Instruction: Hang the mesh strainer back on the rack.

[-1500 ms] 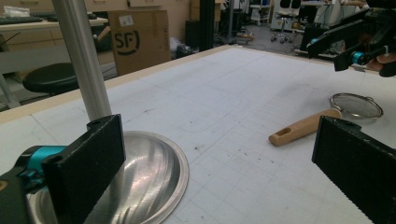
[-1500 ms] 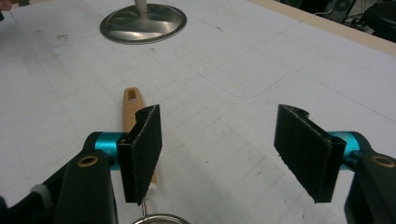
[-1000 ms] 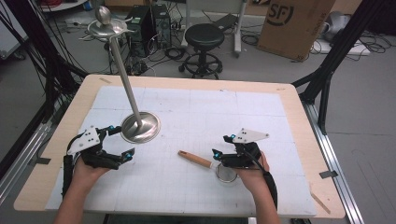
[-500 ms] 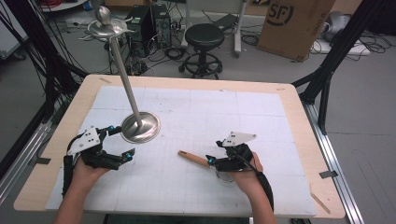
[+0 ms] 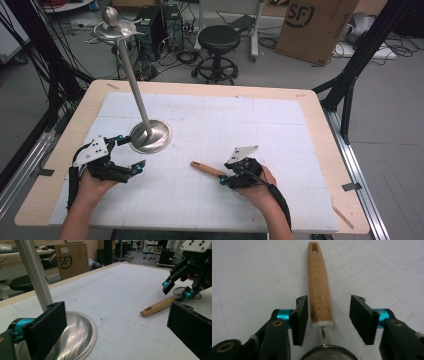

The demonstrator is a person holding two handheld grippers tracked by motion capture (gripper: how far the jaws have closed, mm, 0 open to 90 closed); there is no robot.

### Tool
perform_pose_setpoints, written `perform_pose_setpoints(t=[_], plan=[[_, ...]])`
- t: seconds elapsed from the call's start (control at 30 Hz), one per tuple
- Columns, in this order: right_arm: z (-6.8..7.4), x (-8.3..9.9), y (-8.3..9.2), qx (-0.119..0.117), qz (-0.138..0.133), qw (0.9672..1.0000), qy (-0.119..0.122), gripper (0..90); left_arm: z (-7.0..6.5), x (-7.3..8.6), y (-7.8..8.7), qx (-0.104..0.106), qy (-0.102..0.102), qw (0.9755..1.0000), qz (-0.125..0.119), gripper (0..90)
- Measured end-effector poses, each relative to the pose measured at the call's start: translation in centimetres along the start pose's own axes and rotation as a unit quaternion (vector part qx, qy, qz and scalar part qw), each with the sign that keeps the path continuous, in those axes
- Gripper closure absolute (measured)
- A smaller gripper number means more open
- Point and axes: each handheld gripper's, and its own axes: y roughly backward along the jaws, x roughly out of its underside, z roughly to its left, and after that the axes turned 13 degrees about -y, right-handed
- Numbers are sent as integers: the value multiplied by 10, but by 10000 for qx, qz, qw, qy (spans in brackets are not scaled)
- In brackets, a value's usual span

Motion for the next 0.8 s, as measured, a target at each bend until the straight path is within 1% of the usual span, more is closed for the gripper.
perform_pose_setpoints(t=[0.1, 0.2, 0.33, 0.53, 0.57, 0.6, 0.7, 0.77, 0.8], plan=[[1, 0, -3, 18, 124, 9999, 35, 572, 0, 0, 0, -6, 0, 10000, 5, 32], [1, 1, -6, 4, 155, 9999, 4, 584, 0, 0, 0, -13, -7, 10000, 9, 32], [1, 1, -7, 6, 212, 9998, -7, 656, 0, -1, 0, -36, -11, 10000, -15, 32], [1, 1, -7, -2, 196, 9998, -38, 663, 0, -1, 0, -36, -34, 10000, -8, 32], [2, 1, -6, 54, 187, 9998, -84, 665, 0, -1, 0, -35, -33, 10000, -8, 32], [2, 1, -6, 54, 187, 9998, -84, 667, 0, -1, 1, -39, -19, 10000, -12, 32], [0, 0, -5, 282, 145, 9994, -150, 674, 0, -1, 1, -16, -29, 10000, -35, 32], [-1, 1, -4, 298, 127, 9993, -194, 674, 0, -1, 1, -18, -23, 10000, -30, 32], [-1, 1, -4, 268, 132, 9993, -204, 671, 0, -1, 1, -19, -23, 10000, -21, 32]])
